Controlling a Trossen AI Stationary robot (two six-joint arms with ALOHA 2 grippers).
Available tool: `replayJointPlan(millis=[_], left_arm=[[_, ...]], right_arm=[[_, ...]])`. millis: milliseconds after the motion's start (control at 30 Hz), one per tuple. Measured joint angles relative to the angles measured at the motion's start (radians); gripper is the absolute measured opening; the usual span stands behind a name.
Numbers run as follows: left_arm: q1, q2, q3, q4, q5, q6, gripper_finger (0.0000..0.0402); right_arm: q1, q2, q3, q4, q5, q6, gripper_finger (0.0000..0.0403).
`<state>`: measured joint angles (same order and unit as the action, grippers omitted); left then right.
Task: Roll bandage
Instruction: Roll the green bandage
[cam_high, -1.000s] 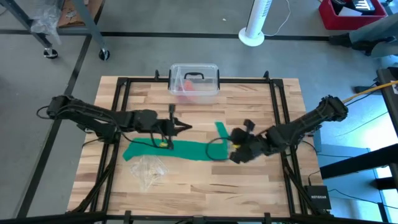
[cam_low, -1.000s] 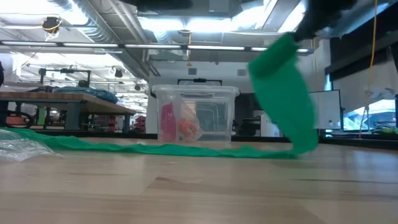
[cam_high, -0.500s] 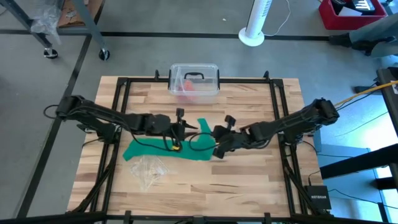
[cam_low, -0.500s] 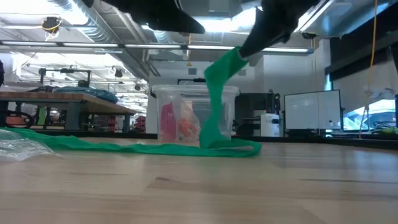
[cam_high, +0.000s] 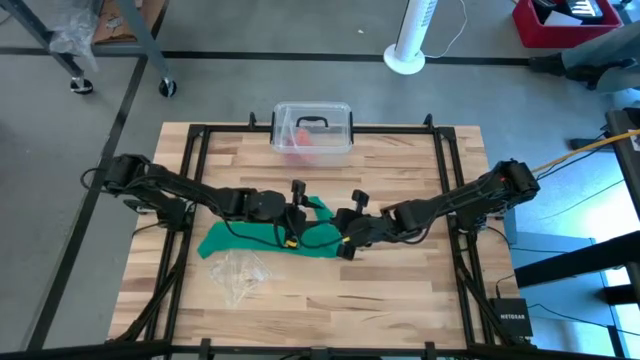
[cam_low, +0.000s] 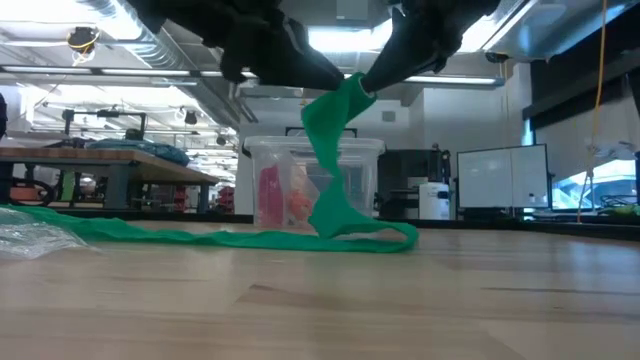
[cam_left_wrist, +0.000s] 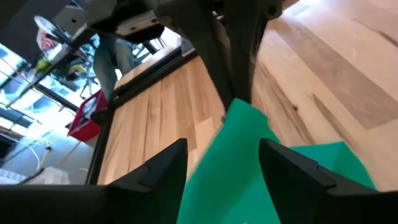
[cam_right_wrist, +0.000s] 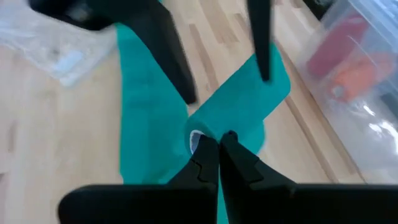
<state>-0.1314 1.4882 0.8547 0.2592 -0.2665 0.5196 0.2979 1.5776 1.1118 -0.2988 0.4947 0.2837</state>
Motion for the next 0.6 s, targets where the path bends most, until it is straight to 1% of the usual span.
replayJointPlan(millis=[233, 467, 600], left_arm=[[-0.002, 0.015, 0.000, 0.005, 0.035, 0.015, 0.0192], [0.000, 0.015, 0.000, 0.006, 0.037, 0.033, 0.0192], [0.000, 0.015, 0.000, 0.010, 0.062, 0.033, 0.0192]], right_arm=[[0.001, 0.014, -0.001, 0.057, -0.017, -0.031, 0.0003], [0.001, 0.014, -0.001, 0.072, -0.006, -0.055, 0.0003], [0.001, 0.014, 0.002, 0.133, 0.004, -0.091, 0.0003]])
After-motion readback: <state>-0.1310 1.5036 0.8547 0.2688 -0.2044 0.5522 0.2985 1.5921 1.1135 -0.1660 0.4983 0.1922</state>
